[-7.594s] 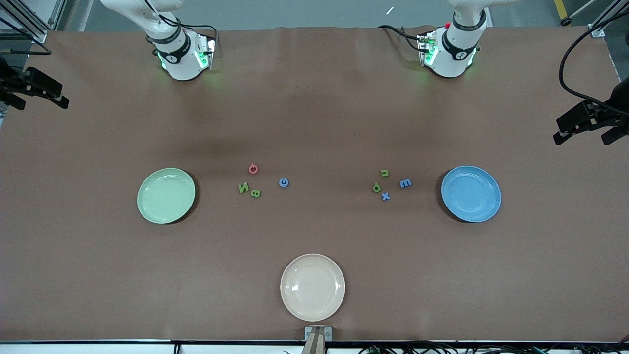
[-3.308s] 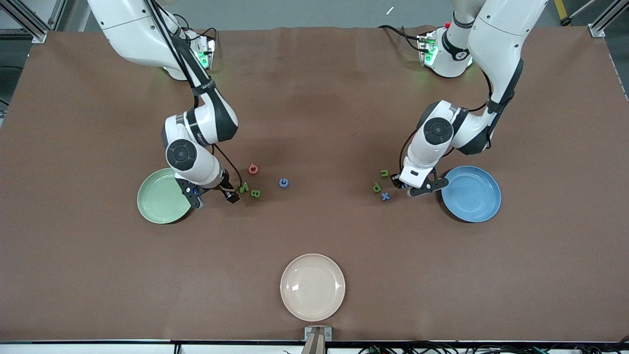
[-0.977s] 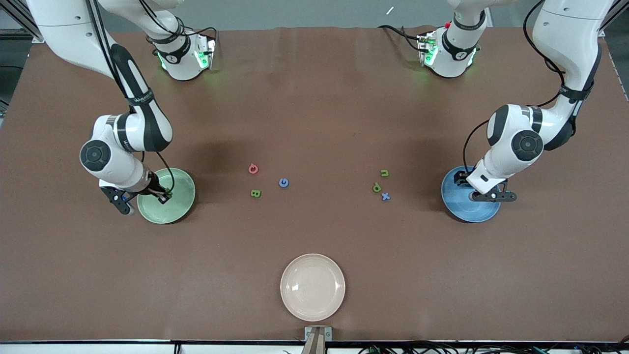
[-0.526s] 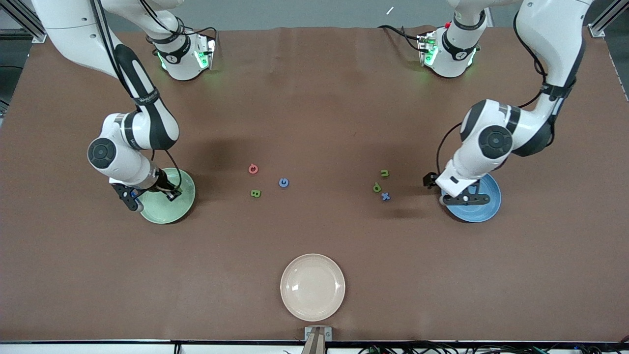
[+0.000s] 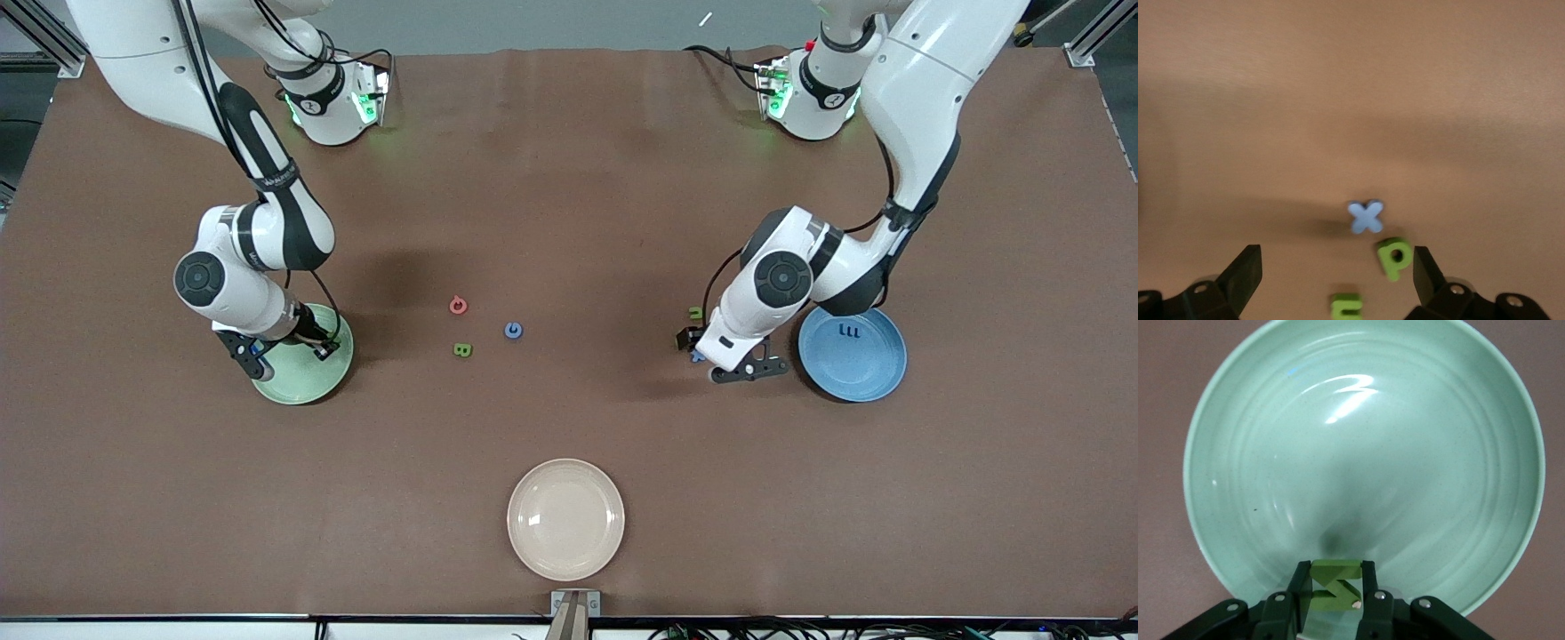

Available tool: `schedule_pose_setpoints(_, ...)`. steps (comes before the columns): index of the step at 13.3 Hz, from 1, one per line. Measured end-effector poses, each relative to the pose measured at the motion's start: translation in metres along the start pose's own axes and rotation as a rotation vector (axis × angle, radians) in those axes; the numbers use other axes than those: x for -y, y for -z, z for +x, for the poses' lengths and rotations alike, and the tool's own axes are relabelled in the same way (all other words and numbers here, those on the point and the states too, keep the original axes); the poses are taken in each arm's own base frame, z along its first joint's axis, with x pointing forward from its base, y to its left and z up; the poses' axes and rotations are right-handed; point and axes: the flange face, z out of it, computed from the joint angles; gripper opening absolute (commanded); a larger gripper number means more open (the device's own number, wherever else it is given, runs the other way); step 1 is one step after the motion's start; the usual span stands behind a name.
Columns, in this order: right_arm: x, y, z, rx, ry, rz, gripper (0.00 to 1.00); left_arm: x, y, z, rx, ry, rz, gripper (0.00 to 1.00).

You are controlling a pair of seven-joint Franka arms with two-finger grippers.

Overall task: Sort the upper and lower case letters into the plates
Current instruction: 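Grasp the blue X with the left gripper while the right gripper reaches the B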

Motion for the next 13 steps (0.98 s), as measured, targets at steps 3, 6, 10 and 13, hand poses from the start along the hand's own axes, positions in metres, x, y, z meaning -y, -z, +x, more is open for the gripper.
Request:
schedule_pose_setpoints(3,-0.002,-0.006,0.0,0.005,-0.002,-0.008,1.0,-0.002,-0.02,0.005,-0.017,-0.011,-0.019,0.99)
schedule_pose_setpoints(6,0.0,-0.002,0.003,0.014,0.005,-0.016,1.0,-0.004,-0.031,0.011,-0.039,0.008,-0.003,0.94)
schedule_pose_setpoints(10,0.03,0.062,0.016,0.121,0.007,-0.098,1.0,-0.012,-0.038,0.007,-0.036,0.034,0.002,0.75)
schedule_pose_setpoints(13,0.071,0.086,-0.02,0.091,-0.056,-0.069,1.0,-0.018,-0.042,0.002,-0.029,0.026,0.01,0.51)
